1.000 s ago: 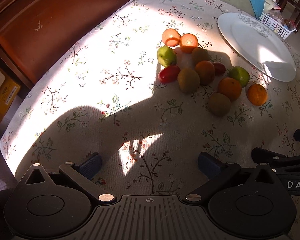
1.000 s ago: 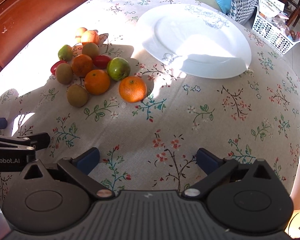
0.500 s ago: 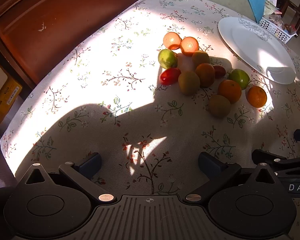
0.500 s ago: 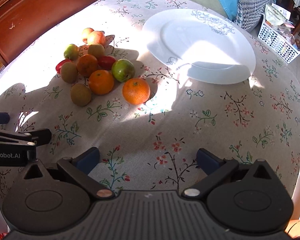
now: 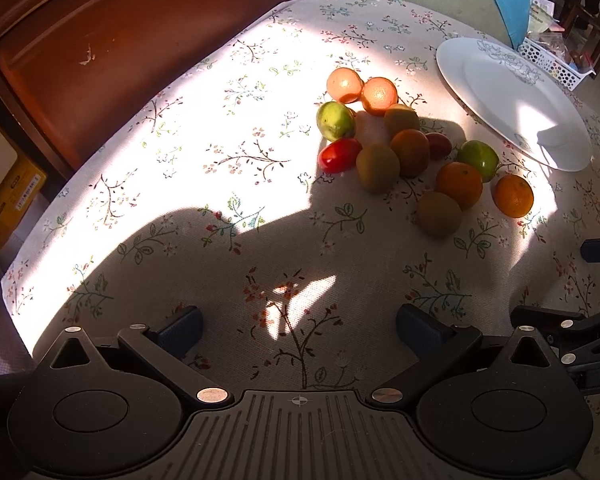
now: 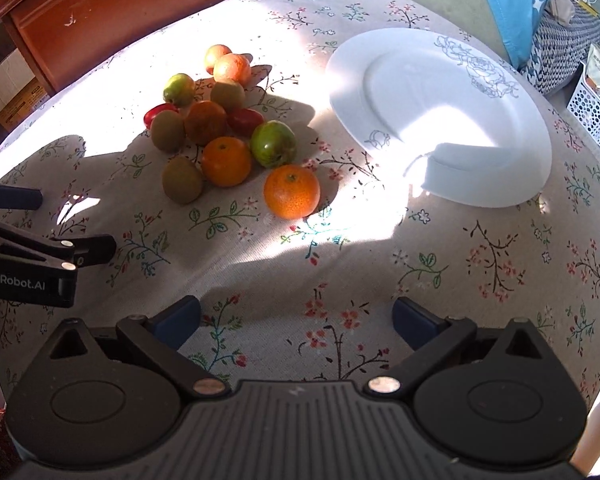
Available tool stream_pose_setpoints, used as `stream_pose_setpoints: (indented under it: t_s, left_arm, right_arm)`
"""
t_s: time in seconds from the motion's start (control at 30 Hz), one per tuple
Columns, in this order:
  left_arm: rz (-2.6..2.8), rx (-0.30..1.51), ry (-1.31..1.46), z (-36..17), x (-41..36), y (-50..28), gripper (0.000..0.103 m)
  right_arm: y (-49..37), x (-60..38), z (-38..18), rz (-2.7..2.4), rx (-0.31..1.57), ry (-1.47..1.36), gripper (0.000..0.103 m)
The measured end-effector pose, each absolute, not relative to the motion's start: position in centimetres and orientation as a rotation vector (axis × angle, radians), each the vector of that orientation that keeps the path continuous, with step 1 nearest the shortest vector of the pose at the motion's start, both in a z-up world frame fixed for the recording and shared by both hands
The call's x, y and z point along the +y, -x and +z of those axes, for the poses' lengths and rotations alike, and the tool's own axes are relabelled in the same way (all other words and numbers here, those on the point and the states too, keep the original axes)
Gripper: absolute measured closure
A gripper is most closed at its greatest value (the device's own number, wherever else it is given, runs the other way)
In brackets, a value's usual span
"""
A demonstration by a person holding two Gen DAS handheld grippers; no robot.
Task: Organize fruits
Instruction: 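Grasp a mandarin with the right gripper while the left gripper grasps a brown fruit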
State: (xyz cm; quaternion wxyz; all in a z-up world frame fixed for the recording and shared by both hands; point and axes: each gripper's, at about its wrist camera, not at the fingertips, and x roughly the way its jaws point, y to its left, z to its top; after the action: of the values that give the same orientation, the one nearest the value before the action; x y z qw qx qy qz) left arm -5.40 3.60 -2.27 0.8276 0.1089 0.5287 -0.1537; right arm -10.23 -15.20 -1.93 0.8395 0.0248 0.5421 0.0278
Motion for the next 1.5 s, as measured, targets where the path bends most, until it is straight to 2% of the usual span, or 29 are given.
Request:
stream_pose_setpoints:
  t_s: [0.07, 0.27, 0.33, 0.43, 0.63, 1.0, 1.07, 1.13, 1.17, 1.3, 1.5]
  left_arm:
    - [-0.33, 1.134, -0.221, -2.1, 3.6, 5.2, 0.0]
    - [-0.4, 1.082, -0.267, -1.0, 1.7, 5.9, 0.002]
    - [-0.425, 1.053, -0.288, -0.6, 1.1, 6.1, 0.002]
    - [-0.465, 1.049, -0.293, -0.4, 0.2, 6.0, 0.002]
    - [-0.524, 1.022, -0.312, -0.5, -1.2, 6.0, 0.009]
    - [-0.589, 1.017, -0.289, -0.9, -2.5, 5.4, 0.045]
    - [-0.599, 1.022, -0.285, -1.2, -2.7, 5.1, 0.055]
    - [-0.6, 1.004, -0.297, -1.2, -3.0, 5.1, 0.057]
    - [-0.607, 0.998, -0.304, -1.2, -3.1, 5.1, 0.063]
    - [-0.62, 0.992, -0.284, -1.2, -3.2, 5.0, 0.079]
    - [-0.588, 1.008, -0.265, -0.7, -2.4, 5.2, 0.079]
  right_arm:
    - [10.1, -15.7, -1.5, 0.067, 1.126, -0.081, 0.015]
    - [9.5, -16.5, -0.3, 0.075, 1.058, -0.11, 0.028]
    - [9.4, -16.8, -0.1, 0.086, 1.047, -0.118, 0.029]
    - [9.2, -17.0, -0.1, 0.094, 1.04, -0.131, 0.039]
    - [8.6, -17.1, 0.1, 0.106, 1.008, -0.157, 0.051]
    - [7.4, -16.9, -0.4, 0.107, 1.004, -0.161, 0.061]
    - [7.2, -16.8, -0.6, 0.112, 1.01, -0.162, 0.065]
    - [7.0, -16.6, -0.8, 0.119, 1.015, -0.158, 0.069]
    - [7.0, -16.5, -0.8, 0.123, 1.018, -0.153, 0.073]
    - [6.8, -16.2, -0.8, 0.12, 1.012, -0.137, 0.073]
    - [6.6, -15.5, -0.2, 0.089, 1.027, -0.101, 0.073]
